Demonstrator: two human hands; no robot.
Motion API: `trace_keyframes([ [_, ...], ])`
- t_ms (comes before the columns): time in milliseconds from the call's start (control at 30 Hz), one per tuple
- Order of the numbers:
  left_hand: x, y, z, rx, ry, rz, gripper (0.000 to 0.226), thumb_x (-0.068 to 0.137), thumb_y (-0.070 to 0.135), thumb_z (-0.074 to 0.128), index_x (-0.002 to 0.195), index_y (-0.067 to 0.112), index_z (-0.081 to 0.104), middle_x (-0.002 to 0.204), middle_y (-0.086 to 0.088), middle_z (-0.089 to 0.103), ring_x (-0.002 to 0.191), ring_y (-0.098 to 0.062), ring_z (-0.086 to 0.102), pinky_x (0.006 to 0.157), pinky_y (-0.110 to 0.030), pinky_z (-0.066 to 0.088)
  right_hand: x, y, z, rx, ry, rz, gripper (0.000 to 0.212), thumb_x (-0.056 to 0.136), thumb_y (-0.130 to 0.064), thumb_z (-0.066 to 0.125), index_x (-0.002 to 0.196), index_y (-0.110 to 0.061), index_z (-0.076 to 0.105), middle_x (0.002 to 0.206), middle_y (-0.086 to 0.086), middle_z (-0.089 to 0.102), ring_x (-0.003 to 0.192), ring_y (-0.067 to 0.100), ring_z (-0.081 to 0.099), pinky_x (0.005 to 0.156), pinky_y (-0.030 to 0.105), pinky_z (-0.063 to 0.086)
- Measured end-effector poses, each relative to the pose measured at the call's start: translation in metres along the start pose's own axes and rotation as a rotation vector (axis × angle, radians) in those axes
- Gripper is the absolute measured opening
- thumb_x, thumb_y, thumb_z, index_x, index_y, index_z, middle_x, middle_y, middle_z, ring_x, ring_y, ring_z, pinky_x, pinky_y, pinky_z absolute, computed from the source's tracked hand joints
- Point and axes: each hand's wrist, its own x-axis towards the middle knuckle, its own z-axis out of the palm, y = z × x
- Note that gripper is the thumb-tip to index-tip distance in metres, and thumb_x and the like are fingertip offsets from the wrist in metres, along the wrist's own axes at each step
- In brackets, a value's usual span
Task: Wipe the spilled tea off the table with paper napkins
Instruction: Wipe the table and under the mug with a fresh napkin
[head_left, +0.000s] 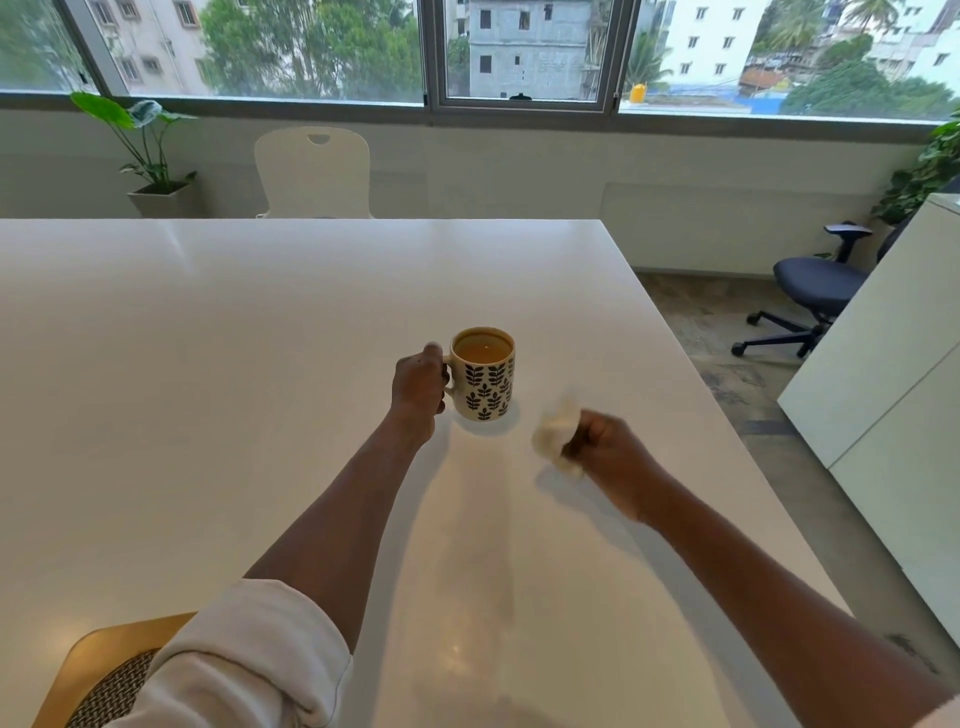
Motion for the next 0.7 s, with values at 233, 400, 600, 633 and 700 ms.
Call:
trace_keyframes([
  [233, 0.000, -0.009, 0.012, -0.017, -0.044, -0.008, 0.037, 0.093, 0.027, 0.042, 0.058, 0.015, 0.043, 0.057, -0.001, 0.043, 0.049, -0.015, 0.030, 0.046, -0.023, 0.025, 0.049, 0.001, -0.019, 0.151, 0.318, 0.045, 0.028, 0.090, 0.006, 0.060, 0.089, -0.018, 0.073, 0.086, 0.005, 0.071, 0.083, 0.019, 0.061, 0.077, 0.033, 0.048],
  [400, -0.001, -0.012, 0.021, -0.016, -0.066, -0.014, 0.038, 0.094, 0.028, 0.042, 0.058, 0.016, 0.042, 0.056, 0.001, 0.042, 0.049, -0.014, 0.030, 0.046, -0.023, 0.025, 0.056, 0.014, -0.015, 0.185, 0.368, 0.091, 0.013, 0.091, -0.001, 0.064, 0.097, -0.008, 0.073, 0.079, 0.002, 0.071, 0.069, 0.015, 0.061, 0.061, 0.028, 0.048],
  [600, -0.002, -0.014, 0.024, -0.007, -0.067, -0.022, 0.037, 0.093, 0.025, 0.041, 0.058, 0.015, 0.042, 0.057, 0.000, 0.042, 0.049, -0.014, 0.029, 0.046, -0.023, 0.024, 0.058, 0.015, -0.014, 0.167, 0.410, 0.068, 0.016, 0.093, -0.003, 0.062, 0.089, -0.015, 0.073, 0.076, 0.000, 0.071, 0.065, 0.011, 0.061, 0.056, 0.024, 0.048],
  [633, -0.002, -0.015, 0.024, -0.006, -0.069, -0.023, 0.037, 0.094, 0.026, 0.041, 0.058, 0.015, 0.042, 0.057, -0.001, 0.042, 0.049, -0.015, 0.029, 0.047, -0.024, 0.024, 0.058, 0.016, -0.014, 0.175, 0.408, 0.065, 0.017, 0.094, -0.004, 0.062, 0.088, -0.017, 0.072, 0.078, 0.001, 0.070, 0.067, 0.012, 0.060, 0.059, 0.025, 0.048],
  [700, -0.001, -0.017, 0.023, -0.002, -0.073, -0.021, 0.038, 0.094, 0.026, 0.041, 0.058, 0.015, 0.042, 0.057, -0.001, 0.041, 0.050, -0.015, 0.030, 0.047, -0.024, 0.025, 0.057, 0.017, -0.013, 0.182, 0.405, 0.055, 0.018, 0.094, -0.003, 0.061, 0.088, -0.017, 0.071, 0.081, 0.003, 0.070, 0.070, 0.014, 0.060, 0.061, 0.026, 0.048],
])
